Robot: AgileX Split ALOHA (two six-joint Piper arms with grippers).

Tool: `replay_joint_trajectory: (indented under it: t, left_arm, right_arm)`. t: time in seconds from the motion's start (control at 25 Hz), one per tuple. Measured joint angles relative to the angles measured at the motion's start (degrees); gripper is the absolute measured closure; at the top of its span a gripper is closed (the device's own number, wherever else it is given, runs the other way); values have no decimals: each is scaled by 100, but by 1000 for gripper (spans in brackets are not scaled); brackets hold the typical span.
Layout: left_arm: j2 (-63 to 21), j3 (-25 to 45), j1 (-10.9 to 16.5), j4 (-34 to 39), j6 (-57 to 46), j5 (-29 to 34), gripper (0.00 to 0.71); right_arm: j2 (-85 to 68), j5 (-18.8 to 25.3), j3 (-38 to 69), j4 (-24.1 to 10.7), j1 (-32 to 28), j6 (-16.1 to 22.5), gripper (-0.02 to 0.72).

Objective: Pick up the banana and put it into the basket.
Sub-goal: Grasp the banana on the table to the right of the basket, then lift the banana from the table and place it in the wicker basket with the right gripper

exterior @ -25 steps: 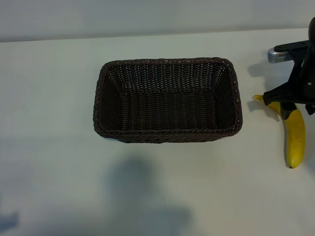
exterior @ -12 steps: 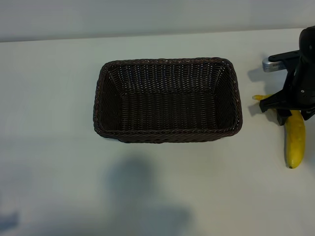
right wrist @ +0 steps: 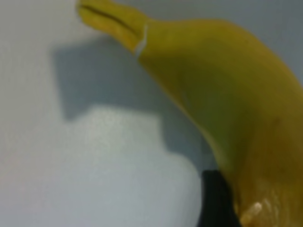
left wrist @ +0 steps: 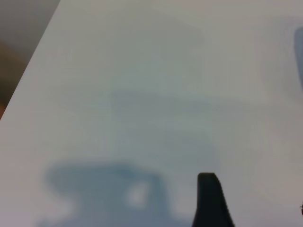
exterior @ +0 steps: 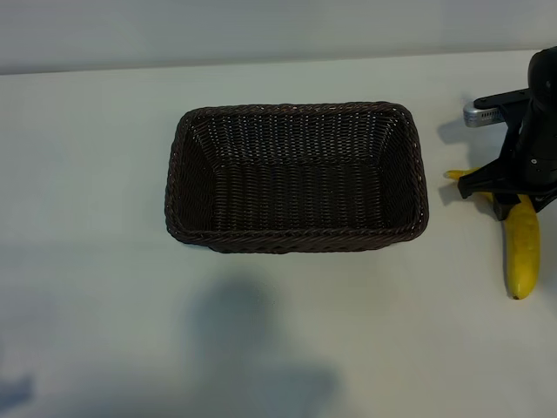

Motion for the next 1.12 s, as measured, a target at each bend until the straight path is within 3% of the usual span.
replay_joint_trajectory:
  t: [0.24, 0.56, 0.88, 1.12]
  left_arm:
    - [0, 0, 0, 0, 0, 0, 221]
    - [0, 0, 0, 0, 0, 0, 221]
    - [0, 0, 0, 0, 0, 0, 221]
    - [0, 0, 0, 0, 14, 0, 221]
  right_arm:
    - [-285, 140, 0, 0, 0, 4, 269]
    - [-1228, 683, 0, -6, 0, -26, 269]
    - [-1464, 1457, -612, 5, 0, -360, 269]
    - [-1464, 1648, -1017, 228, 0, -585, 269]
